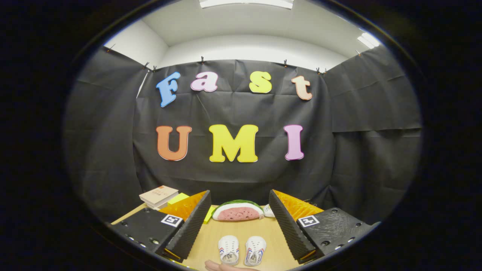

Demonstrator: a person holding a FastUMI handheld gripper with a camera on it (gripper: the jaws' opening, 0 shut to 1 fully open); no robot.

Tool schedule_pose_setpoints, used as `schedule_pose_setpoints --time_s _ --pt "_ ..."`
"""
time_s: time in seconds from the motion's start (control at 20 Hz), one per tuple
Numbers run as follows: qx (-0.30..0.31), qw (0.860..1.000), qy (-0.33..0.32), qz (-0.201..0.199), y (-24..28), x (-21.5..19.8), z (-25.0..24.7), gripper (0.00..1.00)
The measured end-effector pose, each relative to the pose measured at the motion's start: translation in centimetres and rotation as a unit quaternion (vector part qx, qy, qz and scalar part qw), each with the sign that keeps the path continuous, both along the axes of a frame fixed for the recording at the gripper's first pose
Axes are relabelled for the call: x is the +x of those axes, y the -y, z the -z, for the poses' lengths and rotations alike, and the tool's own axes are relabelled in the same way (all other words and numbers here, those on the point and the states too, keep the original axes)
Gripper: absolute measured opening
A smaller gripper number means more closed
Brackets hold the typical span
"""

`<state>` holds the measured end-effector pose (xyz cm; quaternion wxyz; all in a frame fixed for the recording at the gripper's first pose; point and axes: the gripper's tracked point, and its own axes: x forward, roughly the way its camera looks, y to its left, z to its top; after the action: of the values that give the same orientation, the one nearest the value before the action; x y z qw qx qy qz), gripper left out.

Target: Open the storage box then place both shoes into the box .Put the left shoe in first, then the right shoe, with the right side of both shoes facing outward in a uniform manner.

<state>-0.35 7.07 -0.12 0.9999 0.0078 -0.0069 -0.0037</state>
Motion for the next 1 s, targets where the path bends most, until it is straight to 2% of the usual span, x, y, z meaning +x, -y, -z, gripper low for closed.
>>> schedule_pose_setpoints --time_s 0.4,0.6,0.85,1.0 --pt "0.003 0.996 -0.082 -0.037 -2.0 4.6 5.9 0.95" --pt "0.001 0.986 -0.129 -0.101 -4.9 8.5 10.1 0.95" --pt "-0.005 0.977 -0.167 -0.136 -8.1 12.9 14.8 0.96" --pt "0.01 0.958 -0.205 -0.201 -11.9 14.5 18.0 0.96"
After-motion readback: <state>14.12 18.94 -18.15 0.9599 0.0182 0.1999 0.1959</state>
